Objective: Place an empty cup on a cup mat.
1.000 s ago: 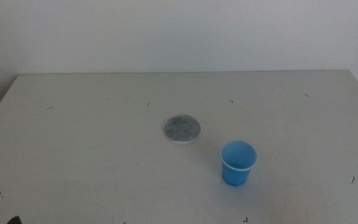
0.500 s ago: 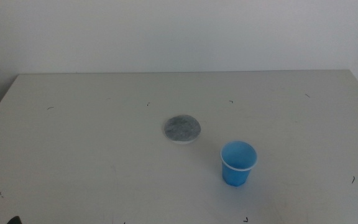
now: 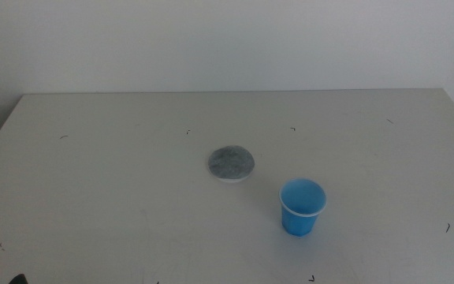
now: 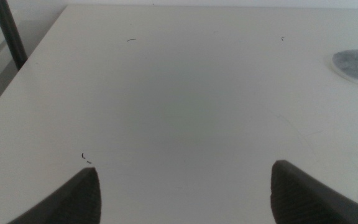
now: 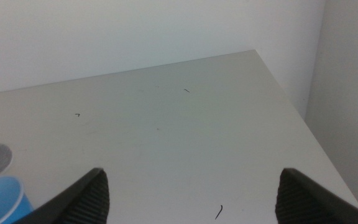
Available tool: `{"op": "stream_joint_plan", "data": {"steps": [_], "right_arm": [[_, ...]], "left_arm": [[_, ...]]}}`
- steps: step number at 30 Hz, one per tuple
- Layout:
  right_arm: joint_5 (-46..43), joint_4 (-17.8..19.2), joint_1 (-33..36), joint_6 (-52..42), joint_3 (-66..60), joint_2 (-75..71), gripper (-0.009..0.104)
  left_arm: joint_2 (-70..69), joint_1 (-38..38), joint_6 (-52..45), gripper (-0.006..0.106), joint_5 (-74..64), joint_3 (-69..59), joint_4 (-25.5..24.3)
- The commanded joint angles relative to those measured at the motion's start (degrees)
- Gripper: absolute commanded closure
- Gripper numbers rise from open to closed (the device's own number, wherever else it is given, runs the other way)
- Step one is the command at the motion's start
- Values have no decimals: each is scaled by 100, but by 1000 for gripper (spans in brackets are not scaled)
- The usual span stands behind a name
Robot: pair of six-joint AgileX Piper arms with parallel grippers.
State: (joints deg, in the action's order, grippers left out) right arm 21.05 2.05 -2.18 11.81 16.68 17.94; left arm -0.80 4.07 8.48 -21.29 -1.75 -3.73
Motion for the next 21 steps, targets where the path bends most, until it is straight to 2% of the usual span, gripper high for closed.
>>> {"op": "stream_joint_plan", "data": {"steps": [1, 5, 10, 16, 21], "right_arm": [[6, 192, -38, 178, 717, 467, 10], [733, 534, -38, 173, 1674, 1090, 10], [1909, 590, 118, 213, 2913, 2051, 10], [2710, 662, 1186, 416, 4198, 3216, 10], [3241, 979, 2001, 879, 5203, 4355, 10]], "left_arm": [[-74, -6, 61, -5, 378, 34, -2], [-74, -6, 61, -5, 378, 34, -2], [-74, -6, 61, -5, 378, 34, -2], [-74, -6, 61, -5, 378, 34, -2], [-74, -6, 61, -5, 378, 34, -2]]}}
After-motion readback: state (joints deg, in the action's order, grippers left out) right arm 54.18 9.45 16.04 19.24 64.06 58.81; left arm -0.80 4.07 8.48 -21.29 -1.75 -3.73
